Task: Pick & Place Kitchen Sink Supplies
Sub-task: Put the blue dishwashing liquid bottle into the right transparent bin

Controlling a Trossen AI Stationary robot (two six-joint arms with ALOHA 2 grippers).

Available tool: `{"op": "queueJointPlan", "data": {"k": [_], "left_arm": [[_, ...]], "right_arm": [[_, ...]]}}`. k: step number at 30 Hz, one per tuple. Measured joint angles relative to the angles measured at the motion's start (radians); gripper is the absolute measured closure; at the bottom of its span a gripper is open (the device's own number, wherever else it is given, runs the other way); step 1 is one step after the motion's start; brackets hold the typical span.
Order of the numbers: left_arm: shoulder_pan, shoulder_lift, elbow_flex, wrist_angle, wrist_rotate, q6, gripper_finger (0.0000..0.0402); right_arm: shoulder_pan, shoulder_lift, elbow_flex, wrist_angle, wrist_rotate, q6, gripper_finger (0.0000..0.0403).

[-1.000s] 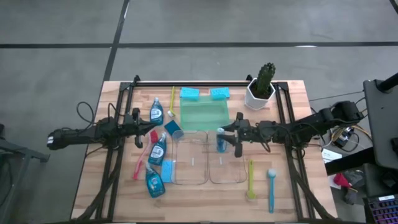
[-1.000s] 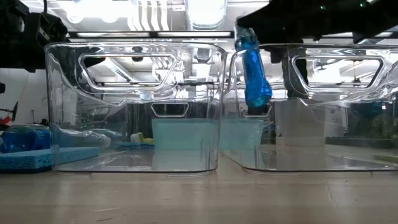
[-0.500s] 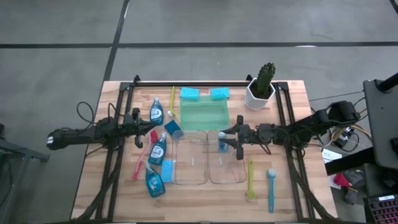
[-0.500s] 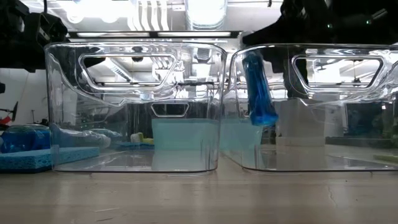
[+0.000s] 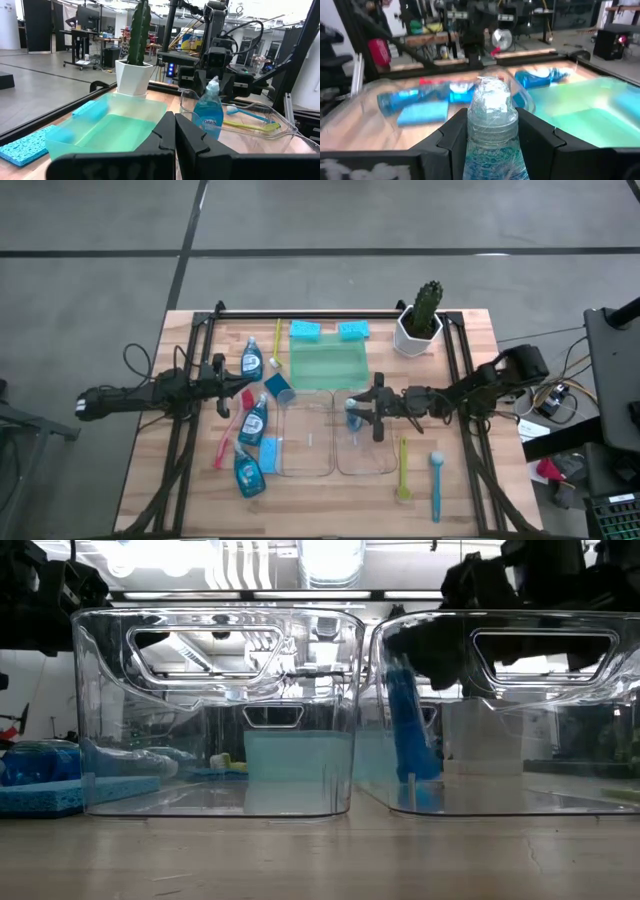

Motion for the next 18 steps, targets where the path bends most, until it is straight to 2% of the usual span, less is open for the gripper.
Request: {"op": "queueJointPlan", "data": {"k": [7,18], "left_arm": [[0.0,0.0,0.0,0.0,0.0,0.0,0.0401],[0.0,0.0,0.0,0.0,0.0,0.0,0.0401]], "right_arm": [[0.0,0.063,0.031,0.049,0.001,-0.01,0.026],[0.0,0.065,0.036,0.053,0.007,-0.033,0.024]]}}
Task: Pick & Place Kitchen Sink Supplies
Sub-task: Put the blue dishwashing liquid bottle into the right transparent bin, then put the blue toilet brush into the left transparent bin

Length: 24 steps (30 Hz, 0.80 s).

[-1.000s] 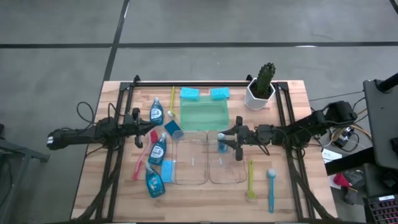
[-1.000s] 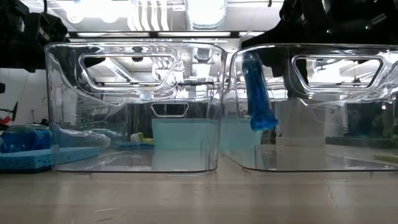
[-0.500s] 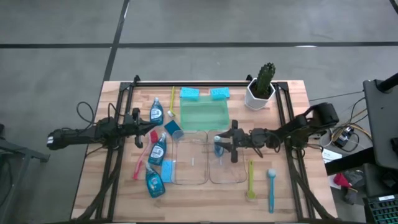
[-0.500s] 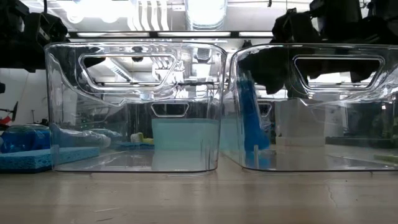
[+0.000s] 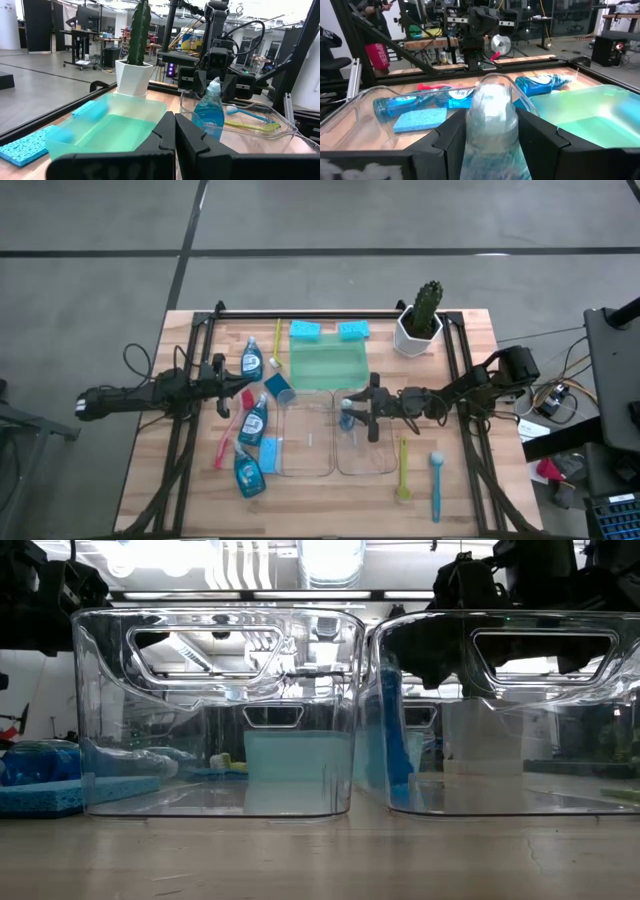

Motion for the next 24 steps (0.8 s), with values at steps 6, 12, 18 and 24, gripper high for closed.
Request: {"op": "queueJointPlan", "data": {"k": [6,12,18,24], "left_arm": [[0.0,0.0,0.0,0.0,0.0,0.0,0.0401],[0.0,0.0,0.0,0.0,0.0,0.0,0.0401],[0.0,0.0,0.0,0.0,0.0,0.0,0.0401],[0.0,0.0,0.0,0.0,0.0,0.0,0.0401]], "right_arm": [[0.0,0.001,0.005,-0.001,0.0,-0.022,0.0246],[0.0,0.0,0.005,-0.002,-0.005,-0.017,0.0248],[0.0,-0.028,0.005,-0.005,-0.011,-0.006,0.0227],[0.0,-0.068,0.018,-0.004,-0.012,0.038,0.0201]]}}
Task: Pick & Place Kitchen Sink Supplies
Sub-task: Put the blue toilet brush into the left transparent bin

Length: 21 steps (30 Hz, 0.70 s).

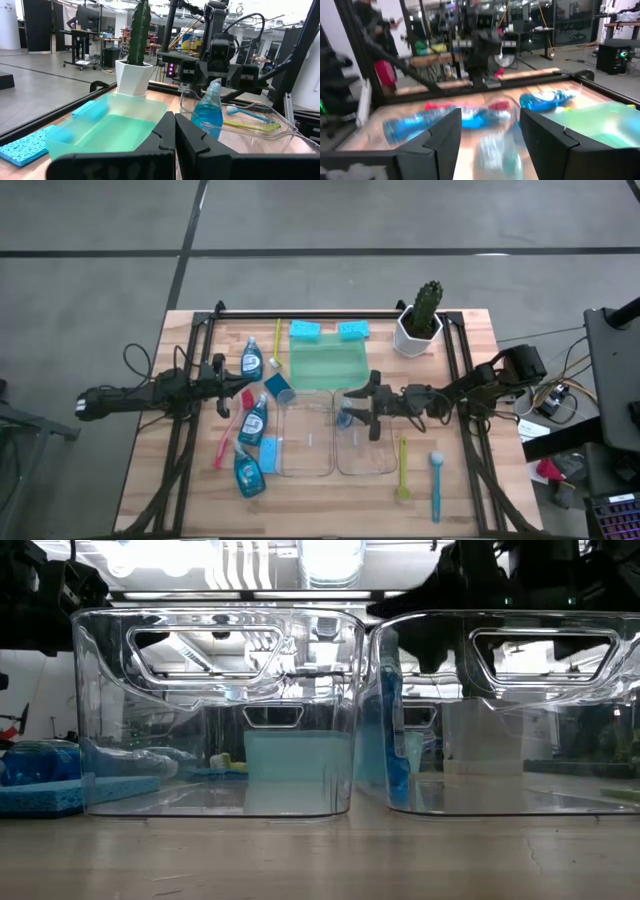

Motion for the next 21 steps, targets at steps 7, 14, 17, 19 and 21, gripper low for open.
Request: {"op": "queueJointPlan", "data": {"k": [7,14,17,19,21], "left_arm": [[0.0,0.0,0.0,0.0,0.0,0.0,0.0401],[0.0,0.0,0.0,0.0,0.0,0.0,0.0401],[0.0,0.0,0.0,0.0,0.0,0.0,0.0401],[0.0,0.0,0.0,0.0,0.0,0.0,0.0401],[0.0,0.0,0.0,0.0,0.0,0.0,0.0401]], "right_arm": [[0.0,-0.108,0.013,0.0,0.003,0.127,0.0191],[0.0,-0.289,0.023,-0.112,0.004,0.261,0.0201],[0.0,-0.372,0.033,-0.165,0.004,0.31,0.0206],[0.0,-0.422,0.039,-0.188,0.004,0.314,0.021],[0.0,-0.467,0.039,-0.197,0.004,0.315,0.0214]]}}
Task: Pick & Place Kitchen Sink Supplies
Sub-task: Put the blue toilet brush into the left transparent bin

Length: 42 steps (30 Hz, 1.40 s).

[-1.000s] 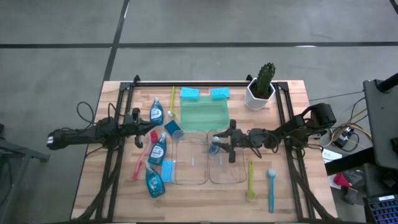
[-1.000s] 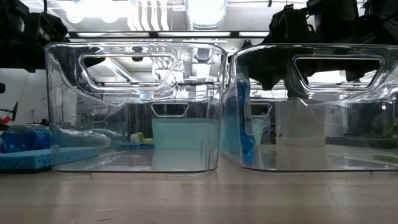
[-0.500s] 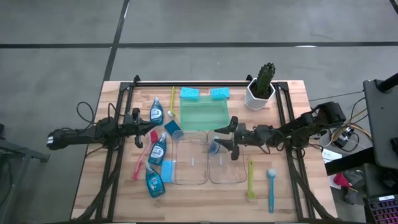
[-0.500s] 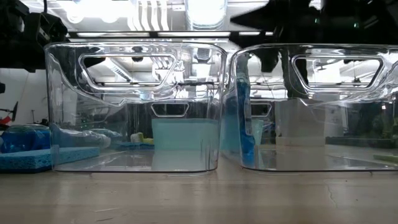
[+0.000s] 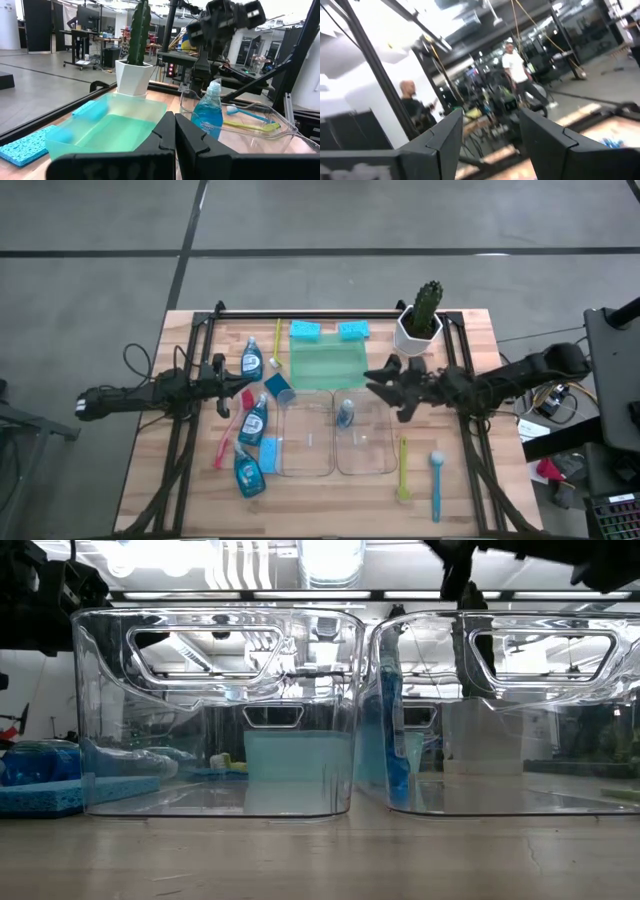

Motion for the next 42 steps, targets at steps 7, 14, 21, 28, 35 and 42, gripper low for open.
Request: {"op": "queueJointPlan", "data": {"k": [7,14,21,28,35,42], "left_arm": [[0.0,0.0,0.0,0.0,0.0,0.0,0.0401],[0.0,0.0,0.0,0.0,0.0,0.0,0.0401],[0.0,0.0,0.0,0.0,0.0,0.0,0.0401],[0.0,0.0,0.0,0.0,0.0,0.0,0.0401],[0.0,0.0,0.0,0.0,0.0,0.0,0.0401],[0.0,0.0,0.0,0.0,0.0,0.0,0.0401]], "right_arm": [[0.0,-0.134,0.001,-0.011,0.01,0.059,0.0228],[0.038,-0.168,0.05,-0.246,-0.013,0.284,0.0232],[0.137,-0.119,0.331,-0.875,-0.121,0.517,0.0232],[0.23,-0.053,0.624,-1.413,-0.234,0.742,0.0236],[0.323,0.025,0.832,-1.799,-0.235,0.921,0.0236],[0.421,0.116,0.911,-2.053,-0.229,1.189,0.0236]]}}
